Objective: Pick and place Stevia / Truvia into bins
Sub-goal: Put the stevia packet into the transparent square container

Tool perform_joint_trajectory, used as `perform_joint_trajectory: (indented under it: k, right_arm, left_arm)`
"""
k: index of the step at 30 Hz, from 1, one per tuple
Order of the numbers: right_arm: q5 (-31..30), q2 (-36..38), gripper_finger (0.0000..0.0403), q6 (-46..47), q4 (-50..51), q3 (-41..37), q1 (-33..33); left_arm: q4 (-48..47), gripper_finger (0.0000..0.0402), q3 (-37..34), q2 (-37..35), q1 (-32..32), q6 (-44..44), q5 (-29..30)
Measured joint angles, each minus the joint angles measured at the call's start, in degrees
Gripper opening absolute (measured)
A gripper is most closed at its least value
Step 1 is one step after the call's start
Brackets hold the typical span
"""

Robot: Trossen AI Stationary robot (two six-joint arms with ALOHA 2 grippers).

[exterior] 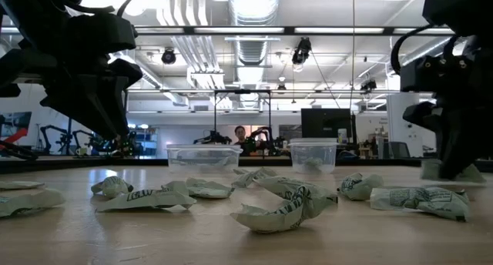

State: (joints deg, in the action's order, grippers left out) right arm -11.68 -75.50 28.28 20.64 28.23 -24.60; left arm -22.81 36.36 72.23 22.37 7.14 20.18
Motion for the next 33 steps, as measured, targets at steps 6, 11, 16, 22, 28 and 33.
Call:
perform_joint_trajectory:
  k: [6,11,16,22,28,33]
  right_arm:
    - [-7.6,0.0,0.0009,-7.9,-0.1,3.1,0.0]
    - [-23.2,0.0,0.0009,-16.2,-0.6,6.5,0.2]
    - [-36.7,0.0,0.0009,-22.8,-5.5,8.2,1.9]
    - [-37.9,0.1,0.0009,-30.2,-13.2,9.0,6.8]
    - [-37.8,0.0,0.0009,-33.3,-17.9,9.0,13.9]
    - [-32.6,-0.5,0.0009,-32.9,-19.1,8.9,20.0]
  left_arm:
    - [0.0,0.0096,0.0,0.0,0.0,0.0,0.0]
    - [0.0,0.0096,0.0,0.0,0.0,0.0,0.0]
    - [0.0,0.0096,0.0,0.0,0.0,0.0,0.0]
    - [0.0,0.0096,0.0,0.0,0.0,-0.1,0.0]
    - [0.0,0.0096,0.0,0.0,0.0,-0.1,0.0]
    - [0.1,0.0096,0.0,0.0,0.0,-0.1,0.0]
